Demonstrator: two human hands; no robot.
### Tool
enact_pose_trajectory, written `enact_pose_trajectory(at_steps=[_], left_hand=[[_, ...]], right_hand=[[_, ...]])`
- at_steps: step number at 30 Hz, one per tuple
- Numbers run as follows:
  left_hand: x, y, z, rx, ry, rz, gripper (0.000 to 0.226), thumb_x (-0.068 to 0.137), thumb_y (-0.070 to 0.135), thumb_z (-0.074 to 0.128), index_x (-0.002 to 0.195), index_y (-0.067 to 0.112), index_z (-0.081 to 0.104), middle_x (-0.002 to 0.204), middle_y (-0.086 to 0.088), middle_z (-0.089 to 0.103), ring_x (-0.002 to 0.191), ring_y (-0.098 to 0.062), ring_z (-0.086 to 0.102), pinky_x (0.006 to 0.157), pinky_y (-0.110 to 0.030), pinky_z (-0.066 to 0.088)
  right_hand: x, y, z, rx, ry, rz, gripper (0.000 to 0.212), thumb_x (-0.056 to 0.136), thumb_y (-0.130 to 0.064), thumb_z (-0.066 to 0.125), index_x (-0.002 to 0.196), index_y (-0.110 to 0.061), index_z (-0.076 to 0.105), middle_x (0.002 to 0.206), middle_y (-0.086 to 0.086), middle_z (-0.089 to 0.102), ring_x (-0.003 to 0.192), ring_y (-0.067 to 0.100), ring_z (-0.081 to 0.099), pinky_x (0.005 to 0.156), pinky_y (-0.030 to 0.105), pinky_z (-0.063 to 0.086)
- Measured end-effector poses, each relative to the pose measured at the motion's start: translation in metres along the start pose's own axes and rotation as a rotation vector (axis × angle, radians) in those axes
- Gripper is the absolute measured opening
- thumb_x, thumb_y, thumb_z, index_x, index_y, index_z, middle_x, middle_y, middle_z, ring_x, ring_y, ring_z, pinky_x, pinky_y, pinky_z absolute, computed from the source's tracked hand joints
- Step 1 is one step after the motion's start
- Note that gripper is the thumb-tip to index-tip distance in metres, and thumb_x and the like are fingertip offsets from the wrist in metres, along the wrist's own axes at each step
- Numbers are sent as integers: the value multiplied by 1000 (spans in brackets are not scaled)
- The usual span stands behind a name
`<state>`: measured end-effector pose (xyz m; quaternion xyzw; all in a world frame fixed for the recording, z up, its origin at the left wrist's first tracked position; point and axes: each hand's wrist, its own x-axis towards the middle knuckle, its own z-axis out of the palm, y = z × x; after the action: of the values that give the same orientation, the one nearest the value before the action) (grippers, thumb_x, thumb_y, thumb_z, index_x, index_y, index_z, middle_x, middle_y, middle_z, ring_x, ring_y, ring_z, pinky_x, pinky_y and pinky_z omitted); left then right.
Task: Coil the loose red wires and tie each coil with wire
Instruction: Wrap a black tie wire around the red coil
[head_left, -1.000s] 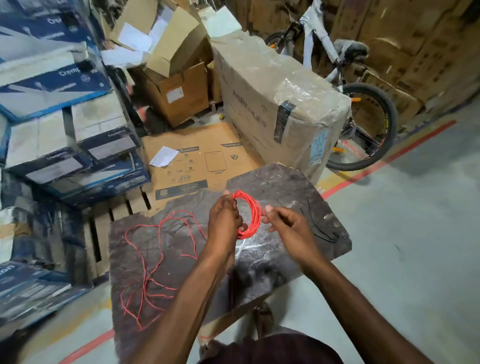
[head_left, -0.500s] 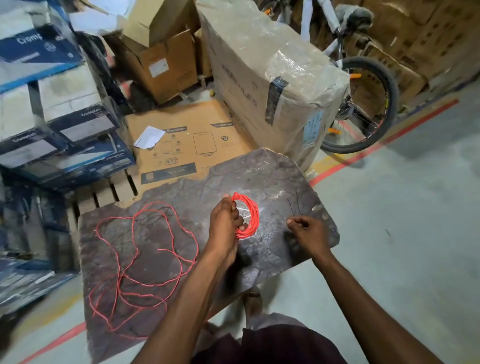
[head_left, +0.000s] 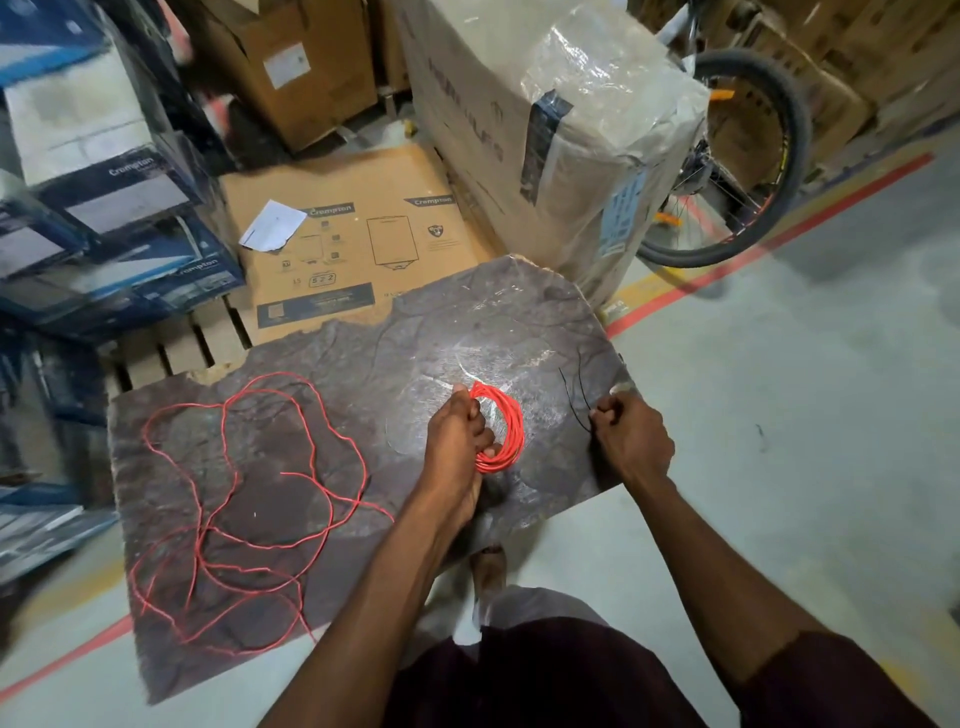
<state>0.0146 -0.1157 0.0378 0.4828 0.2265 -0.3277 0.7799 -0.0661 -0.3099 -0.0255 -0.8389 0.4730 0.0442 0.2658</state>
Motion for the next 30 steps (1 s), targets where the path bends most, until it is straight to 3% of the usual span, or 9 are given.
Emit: enact_pose_trajectory(at_steps=[10, 14, 17, 18, 22, 28, 30], left_hand=[[8, -8, -2, 9, 22, -31, 43, 111, 31, 34, 70, 18, 38, 46, 9, 25, 33, -3, 21, 34, -17, 26], [7, -7, 0, 5, 16, -39, 44, 111, 31, 33, 69, 18, 37, 46, 8, 24, 34, -4, 21, 34, -16, 25], [8, -4, 3, 3, -5, -38, 44, 111, 31, 33, 69, 18, 37, 46, 8, 25, 33, -4, 21, 34, -16, 24], [9, -3, 3, 3, -13, -35, 43, 111, 31, 33, 70, 18, 37, 46, 9, 25, 34, -4, 21, 34, -16, 25], [5, 4, 5, -36, -49, -24, 43, 111, 32, 32, 71, 19, 37, 47, 9, 25, 33, -4, 22, 35, -17, 27], [-9, 27, 6, -217, -128, -68, 44, 111, 30, 32, 70, 16, 38, 43, 8, 28, 30, -2, 23, 32, -16, 27], [-11, 37, 4, -297, -144, -69, 44, 111, 29, 33, 70, 15, 39, 43, 8, 28, 30, -2, 22, 31, -14, 23]], right_hand=[[3, 3, 5, -130, 17, -190, 22, 100, -34, 50, 91, -16, 60, 100, 13, 69, 98, 37, 65, 77, 45, 53], [1, -2, 2, -49, 56, -229, 15, 101, -30, 48, 86, -27, 46, 99, 6, 65, 98, 33, 59, 73, 41, 45], [0, -6, -2, 12, 89, -287, 8, 101, -27, 53, 93, -25, 52, 98, 5, 66, 101, 32, 58, 73, 40, 43], [-1, -8, -3, 37, 90, -303, 4, 101, -25, 54, 99, -23, 58, 101, 6, 68, 104, 32, 58, 75, 39, 42], [-5, -14, -7, 98, 105, -405, 26, 102, -20, 57, 126, -20, 67, 121, 7, 70, 115, 30, 60, 85, 32, 42], [-28, -32, -13, 204, 190, -585, 14, 99, -20, 64, 108, -24, 74, 105, -5, 70, 89, 6, 60, 70, 20, 41], [-36, -38, -14, 225, 200, -672, 12, 98, -18, 67, 106, -22, 74, 100, -6, 69, 82, -2, 53, 69, 8, 39]])
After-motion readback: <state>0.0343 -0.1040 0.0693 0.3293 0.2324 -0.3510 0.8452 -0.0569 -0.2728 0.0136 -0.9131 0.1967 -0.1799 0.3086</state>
